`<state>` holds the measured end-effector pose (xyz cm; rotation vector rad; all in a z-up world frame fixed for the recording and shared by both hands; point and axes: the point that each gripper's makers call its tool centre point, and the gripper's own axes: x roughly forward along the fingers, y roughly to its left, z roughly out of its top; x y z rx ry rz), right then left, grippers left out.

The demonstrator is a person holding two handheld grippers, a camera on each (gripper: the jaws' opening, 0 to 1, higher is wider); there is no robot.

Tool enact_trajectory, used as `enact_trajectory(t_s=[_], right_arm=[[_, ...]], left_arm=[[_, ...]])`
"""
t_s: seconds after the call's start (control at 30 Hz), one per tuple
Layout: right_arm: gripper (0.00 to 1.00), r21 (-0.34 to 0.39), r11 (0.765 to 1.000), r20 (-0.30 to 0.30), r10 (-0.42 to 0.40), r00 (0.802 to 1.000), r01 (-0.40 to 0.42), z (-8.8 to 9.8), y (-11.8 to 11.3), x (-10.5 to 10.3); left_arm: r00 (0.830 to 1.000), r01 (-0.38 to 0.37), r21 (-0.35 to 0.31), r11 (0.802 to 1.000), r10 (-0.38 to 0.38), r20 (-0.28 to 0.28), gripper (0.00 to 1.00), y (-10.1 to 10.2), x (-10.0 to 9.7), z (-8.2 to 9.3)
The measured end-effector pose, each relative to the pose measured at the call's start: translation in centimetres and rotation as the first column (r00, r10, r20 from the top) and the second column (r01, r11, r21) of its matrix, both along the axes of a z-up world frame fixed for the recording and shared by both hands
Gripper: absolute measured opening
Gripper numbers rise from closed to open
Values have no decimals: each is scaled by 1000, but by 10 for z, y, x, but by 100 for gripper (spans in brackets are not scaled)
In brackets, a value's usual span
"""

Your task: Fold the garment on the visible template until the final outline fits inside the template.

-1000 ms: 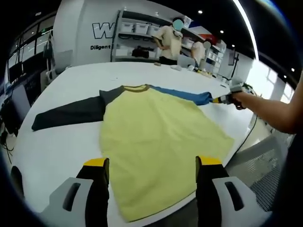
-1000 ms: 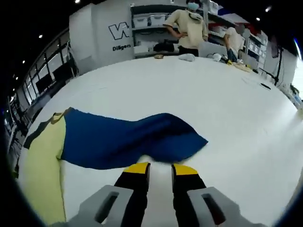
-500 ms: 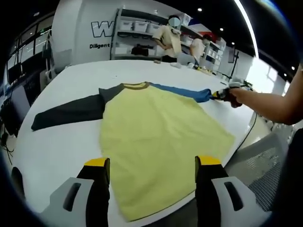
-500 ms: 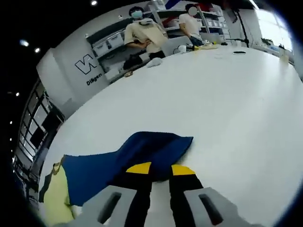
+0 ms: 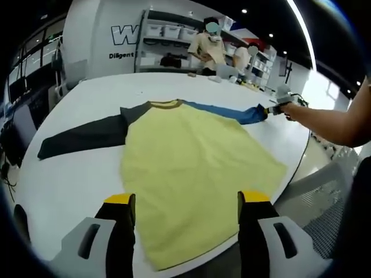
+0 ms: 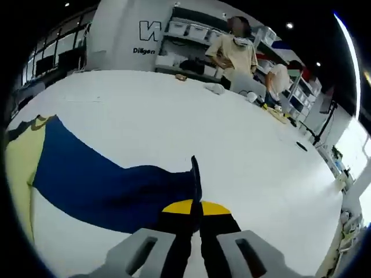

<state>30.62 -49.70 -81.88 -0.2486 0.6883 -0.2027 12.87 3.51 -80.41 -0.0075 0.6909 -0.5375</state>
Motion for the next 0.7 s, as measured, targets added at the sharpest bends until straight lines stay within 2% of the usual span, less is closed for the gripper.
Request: enact_trajectory(t_s=[0.03,0.07,0.17,0.2,0.23,0.27,0.33,0.37,0.4,0.43,0.53,0.63,0.7], right_arm=[[0,29,1000,3,-2,1000,2,-1,3,1],[0,93,996,20,-9,1000,7,-3,9,3],[1,149,989,15,1,1000,-3,-8,18,3],[7,168,986,13,1,1000,-3,-9,20,3],[10,203,979,35,7,999,-14,-9,23,6],[10,243,969,52,30,998,-41,-9,30,8],[8,235,972,57,13,998,-26,-7,25,4],[8,205,979,72,-12,997,-3,-2,18,1],[8,205,979,88,-25,996,7,2,14,-1],[8,211,977,104,-31,994,9,6,13,-5],[10,172,985,134,-37,990,13,16,5,-12],[15,140,990,120,-24,993,7,14,2,-20],[13,126,991,123,-47,991,31,12,-5,-27]], left_arm=[[1000,1,0,1000,-1,-1,68,0,0,0],[1000,3,1,1000,-3,-2,68,0,0,-1],[1000,5,0,1000,-5,-2,68,-1,0,-1],[1000,5,0,1000,-4,-1,68,0,0,0],[1000,4,1,1000,-4,-1,67,0,0,0],[1000,2,-1,1000,-2,-1,67,0,0,0],[1000,1,-2,1000,-1,-1,67,0,0,0],[1000,1,-4,1000,-1,-2,67,0,0,0],[1000,2,-5,1000,-2,-3,66,0,0,0],[1000,4,-5,1000,-4,-2,66,-1,0,0],[1000,5,-6,1000,-5,-4,66,-1,0,0],[1000,8,-4,1000,-8,-7,66,-1,0,-1],[1000,10,-2,1000,-10,-8,66,-2,-1,-2]])
